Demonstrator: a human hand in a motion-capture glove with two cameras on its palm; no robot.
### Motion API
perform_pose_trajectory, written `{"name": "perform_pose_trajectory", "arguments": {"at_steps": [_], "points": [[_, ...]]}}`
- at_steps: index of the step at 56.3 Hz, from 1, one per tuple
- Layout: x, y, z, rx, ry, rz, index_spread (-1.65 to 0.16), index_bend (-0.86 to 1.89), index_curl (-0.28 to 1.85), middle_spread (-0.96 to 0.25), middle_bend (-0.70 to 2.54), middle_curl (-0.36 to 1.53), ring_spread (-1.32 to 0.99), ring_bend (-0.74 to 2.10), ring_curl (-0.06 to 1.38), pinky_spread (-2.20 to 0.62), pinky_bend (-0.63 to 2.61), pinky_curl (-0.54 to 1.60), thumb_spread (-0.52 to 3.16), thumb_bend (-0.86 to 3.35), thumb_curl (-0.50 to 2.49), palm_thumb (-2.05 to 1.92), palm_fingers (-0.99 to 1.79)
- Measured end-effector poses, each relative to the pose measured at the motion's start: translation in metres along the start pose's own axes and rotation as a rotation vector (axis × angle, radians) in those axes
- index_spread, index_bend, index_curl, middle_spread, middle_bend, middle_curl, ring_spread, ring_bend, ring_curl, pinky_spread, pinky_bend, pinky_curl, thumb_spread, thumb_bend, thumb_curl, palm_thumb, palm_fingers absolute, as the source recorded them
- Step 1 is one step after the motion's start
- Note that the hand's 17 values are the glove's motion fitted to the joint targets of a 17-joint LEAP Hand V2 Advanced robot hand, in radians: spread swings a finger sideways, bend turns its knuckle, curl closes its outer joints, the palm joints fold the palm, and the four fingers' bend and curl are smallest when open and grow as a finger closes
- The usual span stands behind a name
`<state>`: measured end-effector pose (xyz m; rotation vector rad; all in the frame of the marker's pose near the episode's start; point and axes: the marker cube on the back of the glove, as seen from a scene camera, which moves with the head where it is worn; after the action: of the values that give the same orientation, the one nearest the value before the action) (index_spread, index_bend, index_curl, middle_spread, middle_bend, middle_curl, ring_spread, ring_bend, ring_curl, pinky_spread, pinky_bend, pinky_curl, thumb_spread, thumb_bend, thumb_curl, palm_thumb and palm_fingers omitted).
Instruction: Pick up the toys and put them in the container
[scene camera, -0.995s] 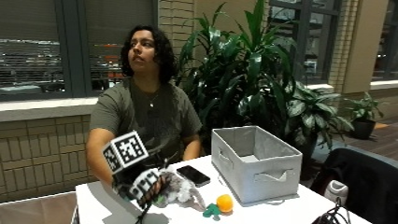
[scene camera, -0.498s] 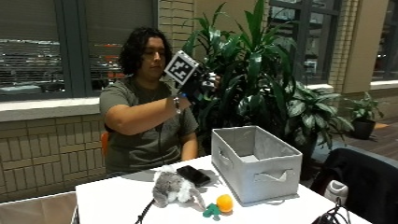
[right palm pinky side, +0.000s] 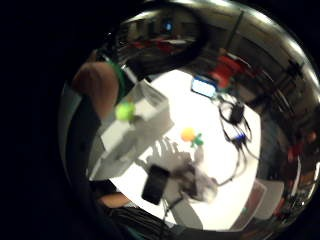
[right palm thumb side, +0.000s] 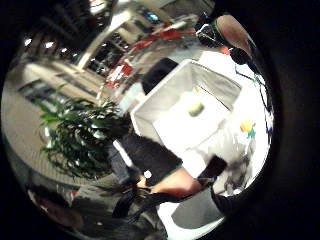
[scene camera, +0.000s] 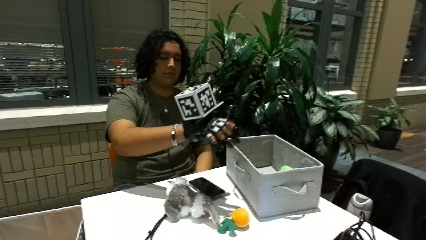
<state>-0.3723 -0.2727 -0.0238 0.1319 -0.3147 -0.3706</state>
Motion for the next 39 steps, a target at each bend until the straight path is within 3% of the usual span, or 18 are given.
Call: {"name": "perform_pose_trajectory", "arguments": {"at_steps": [8,16,23,27,34,39], "points": [[0.090,0.046,0.048,-0.216,0.274,0.275,-0.40,0.19,0.58,-0.22,0.56,0.58,-0.26,1.01,0.37,-0.15,0.97,0.39,1.13,-0.05,0.34,-0.07,0.38],[0.140,0.084,0.108,-0.346,0.350,0.431,-0.38,0.13,0.55,-0.18,0.45,0.55,-0.26,0.99,0.38,-0.15,1.07,0.42,1.19,-0.05,0.30,-0.06,0.19],[0.144,0.101,0.132,-0.119,0.492,0.339,-0.36,0.06,0.46,-0.17,0.50,0.55,-0.27,1.05,0.38,-0.17,1.11,0.40,1.19,-0.04,0.28,-0.05,0.25],[0.143,0.100,0.127,0.039,0.558,0.259,-0.35,-0.06,0.33,-0.21,0.72,0.59,-0.31,1.29,0.40,-0.27,1.14,0.37,1.26,0.02,0.28,0.05,0.69],[0.139,0.092,0.098,0.093,0.452,0.253,-0.35,0.09,0.27,-0.25,0.89,0.64,-0.30,1.41,0.45,-0.37,1.14,0.39,1.33,0.12,0.34,0.26,1.08],[0.118,0.085,0.049,0.147,0.410,0.244,-0.33,0.16,0.29,-0.26,0.94,0.67,-0.29,1.41,0.47,-0.39,1.12,0.41,1.27,0.16,0.40,0.39,1.16]]}}
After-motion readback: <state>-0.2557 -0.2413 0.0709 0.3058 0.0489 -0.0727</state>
